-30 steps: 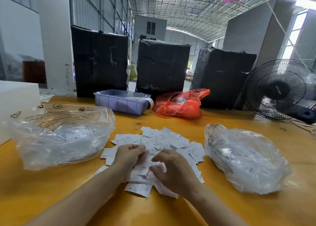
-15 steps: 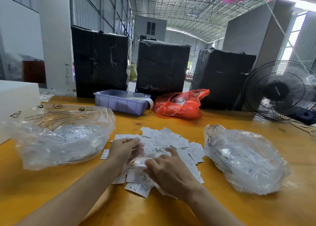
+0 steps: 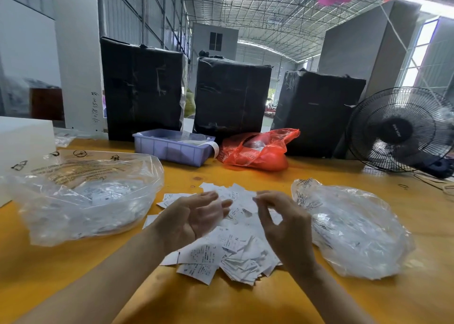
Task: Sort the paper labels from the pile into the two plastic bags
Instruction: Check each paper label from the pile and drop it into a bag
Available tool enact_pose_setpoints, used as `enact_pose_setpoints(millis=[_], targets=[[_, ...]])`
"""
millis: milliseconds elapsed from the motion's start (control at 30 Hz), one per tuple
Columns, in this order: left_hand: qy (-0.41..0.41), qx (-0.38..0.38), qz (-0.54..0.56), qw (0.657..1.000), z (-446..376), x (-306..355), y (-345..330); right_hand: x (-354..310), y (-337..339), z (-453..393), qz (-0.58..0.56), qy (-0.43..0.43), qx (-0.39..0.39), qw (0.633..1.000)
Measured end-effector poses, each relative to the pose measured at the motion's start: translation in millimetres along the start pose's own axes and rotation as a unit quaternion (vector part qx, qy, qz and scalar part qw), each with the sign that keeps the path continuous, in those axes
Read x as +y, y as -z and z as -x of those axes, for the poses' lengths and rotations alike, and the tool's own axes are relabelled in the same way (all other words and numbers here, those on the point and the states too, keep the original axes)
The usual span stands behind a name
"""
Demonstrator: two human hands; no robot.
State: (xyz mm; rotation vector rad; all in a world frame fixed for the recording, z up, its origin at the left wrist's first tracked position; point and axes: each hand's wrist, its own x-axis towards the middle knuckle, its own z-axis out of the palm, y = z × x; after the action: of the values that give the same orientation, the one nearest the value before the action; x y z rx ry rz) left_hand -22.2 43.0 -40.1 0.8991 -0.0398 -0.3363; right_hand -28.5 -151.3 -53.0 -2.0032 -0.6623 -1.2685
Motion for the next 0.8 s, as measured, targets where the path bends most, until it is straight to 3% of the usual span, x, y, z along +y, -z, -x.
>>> enact_pose_setpoints(millis=[100,233,300,367,467,567,700,800], targets=[[-0.027,-0.004,-0.038,0.999,2.6,-2.6,-5.6,-2.9,-1.0,5.5,-0.003,0.086,-0.082,0.993],[-0.078,0.044,-0.146,0.985,0.3,-7.7,-7.8,-11.5,-0.8,5.9,-0.074,0.057,-0.132,0.987],[-0.102,0.048,-0.172,0.979,-1.0,-11.3,-9.7,-14.2,-2.1,3.9,-0.096,-0.017,-0.104,0.990],[-0.124,0.045,-0.180,0.975,-0.5,-14.0,-13.0,-16.4,-2.2,1.1,-0.139,-0.159,-0.098,0.973],[-0.144,0.073,-0.204,0.966,0.3,-15.7,-16.5,-10.4,2.5,-2.3,-0.249,-0.365,-0.149,0.885],[-0.140,0.093,-0.193,0.967,0.0,-16.7,-15.8,-3.9,8.0,-4.4,-0.302,-0.444,-0.141,0.832],[-0.149,0.091,-0.170,0.970,2.3,-14.9,-15.4,1.4,9.9,-9.5,-0.337,-0.530,-0.072,0.775],[-0.155,0.087,-0.211,0.961,3.3,-15.3,-15.6,2.7,10.4,-12.1,-0.338,-0.543,-0.054,0.767]])
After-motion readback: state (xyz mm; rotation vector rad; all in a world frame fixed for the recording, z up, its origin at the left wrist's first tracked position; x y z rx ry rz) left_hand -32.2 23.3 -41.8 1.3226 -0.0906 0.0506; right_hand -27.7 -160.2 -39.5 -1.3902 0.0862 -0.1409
